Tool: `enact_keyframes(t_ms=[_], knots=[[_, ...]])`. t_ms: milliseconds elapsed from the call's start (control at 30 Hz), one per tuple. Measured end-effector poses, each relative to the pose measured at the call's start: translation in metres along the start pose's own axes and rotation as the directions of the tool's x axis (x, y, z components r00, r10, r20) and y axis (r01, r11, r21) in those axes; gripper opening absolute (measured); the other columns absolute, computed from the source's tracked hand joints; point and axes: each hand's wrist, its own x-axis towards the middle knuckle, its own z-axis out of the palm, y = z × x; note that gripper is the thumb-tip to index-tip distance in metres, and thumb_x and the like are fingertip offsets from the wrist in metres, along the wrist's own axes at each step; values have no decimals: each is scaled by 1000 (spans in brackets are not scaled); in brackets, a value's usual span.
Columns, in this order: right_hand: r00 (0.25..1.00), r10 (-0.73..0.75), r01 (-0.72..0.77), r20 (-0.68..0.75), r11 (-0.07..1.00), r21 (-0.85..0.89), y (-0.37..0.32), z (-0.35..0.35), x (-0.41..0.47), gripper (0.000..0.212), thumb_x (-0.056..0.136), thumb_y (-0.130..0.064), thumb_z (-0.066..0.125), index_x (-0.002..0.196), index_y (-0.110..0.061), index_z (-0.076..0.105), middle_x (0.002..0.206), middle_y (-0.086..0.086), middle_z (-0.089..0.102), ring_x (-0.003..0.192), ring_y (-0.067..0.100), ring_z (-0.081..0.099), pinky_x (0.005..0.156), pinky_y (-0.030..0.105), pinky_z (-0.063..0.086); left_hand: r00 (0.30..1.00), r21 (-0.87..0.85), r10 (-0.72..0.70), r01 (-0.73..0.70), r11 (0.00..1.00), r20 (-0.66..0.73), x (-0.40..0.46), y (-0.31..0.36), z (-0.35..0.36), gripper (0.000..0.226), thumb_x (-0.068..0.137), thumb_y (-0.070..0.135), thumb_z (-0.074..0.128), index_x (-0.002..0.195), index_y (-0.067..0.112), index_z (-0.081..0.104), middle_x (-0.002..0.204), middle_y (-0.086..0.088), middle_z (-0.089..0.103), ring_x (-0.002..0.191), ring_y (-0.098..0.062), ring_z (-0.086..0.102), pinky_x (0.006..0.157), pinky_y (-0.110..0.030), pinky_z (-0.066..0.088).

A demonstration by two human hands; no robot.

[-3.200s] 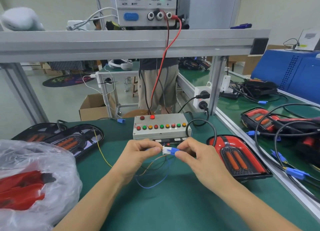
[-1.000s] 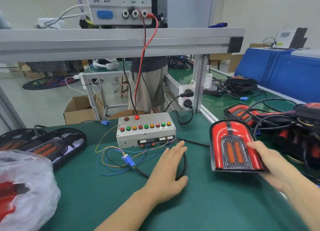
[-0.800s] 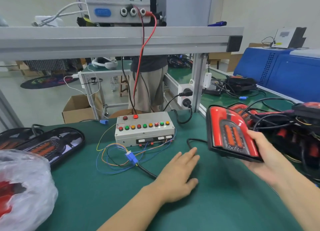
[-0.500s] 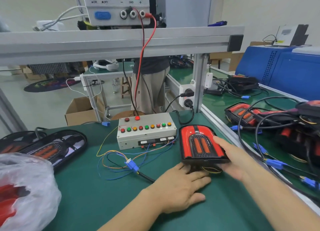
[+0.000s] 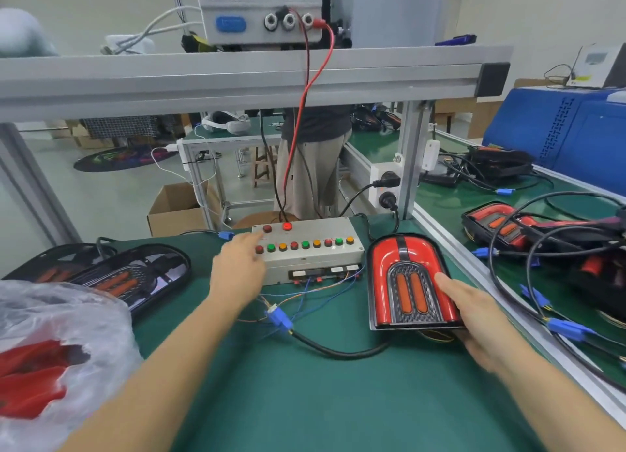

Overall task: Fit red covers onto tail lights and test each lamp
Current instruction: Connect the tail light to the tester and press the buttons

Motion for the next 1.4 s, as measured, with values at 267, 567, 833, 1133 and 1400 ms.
enact_keyframes(t_ms=[267,567,833,1133,1400], knots=[[998,-6,7,55,1000,-21,1,-3,-1,41,83,-43,61,105,-9,72,97,14,75,84,29,74,74,37,52,998,109,-12,4,994,69,10,-27,10,63,83,-5,43,143,13,39,146,-9,40,127,-32,43,101,-37,36],[998,-29,31,60,999,-38,2,-1,-2,53,78,-56,56,103,-12,73,94,12,76,83,25,74,71,33,52,995,419,72,-94,903,68,15,-30,18,68,85,7,46,148,25,29,147,-2,37,129,-26,41,111,-39,20],[999,-24,23,-38,999,-28,8,1,-1,62,100,-54,30,97,-9,73,88,12,76,79,21,74,72,34,50,997,450,69,-76,890,32,13,-33,21,67,85,9,50,147,24,29,147,0,41,128,-22,42,114,-45,14],[996,-38,38,-82,999,-3,11,0,-3,54,101,-49,30,102,-13,70,88,11,76,80,23,74,72,36,52,985,634,163,-162,756,57,17,-26,12,56,87,15,48,141,28,40,142,3,46,131,-19,40,115,-51,6],[994,-75,74,-78,997,-14,10,0,-6,51,101,-47,32,105,-13,69,91,10,76,85,24,74,78,38,54,985,675,172,-147,723,31,19,-16,10,45,88,15,48,132,26,53,131,1,50,128,-22,39,114,-54,6]])
